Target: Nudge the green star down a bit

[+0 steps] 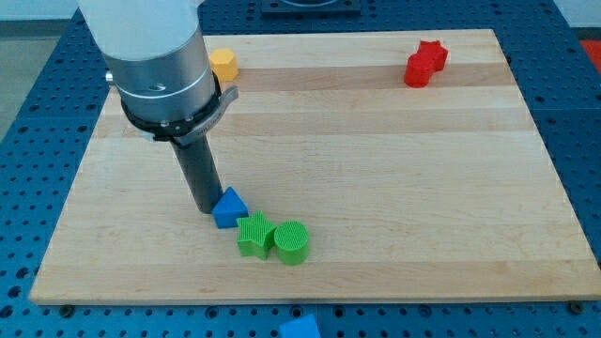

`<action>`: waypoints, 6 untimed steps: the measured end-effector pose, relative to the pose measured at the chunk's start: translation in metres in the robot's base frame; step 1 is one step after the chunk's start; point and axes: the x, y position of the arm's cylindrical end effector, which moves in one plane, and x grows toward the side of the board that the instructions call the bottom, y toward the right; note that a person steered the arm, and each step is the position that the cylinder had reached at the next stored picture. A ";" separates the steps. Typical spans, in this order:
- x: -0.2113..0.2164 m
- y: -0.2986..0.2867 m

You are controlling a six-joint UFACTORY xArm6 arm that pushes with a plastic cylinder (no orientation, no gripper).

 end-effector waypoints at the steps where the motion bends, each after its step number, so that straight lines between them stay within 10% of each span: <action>1: -0.028 -0.012; 4: 0.014 0.060; 6: -0.031 0.056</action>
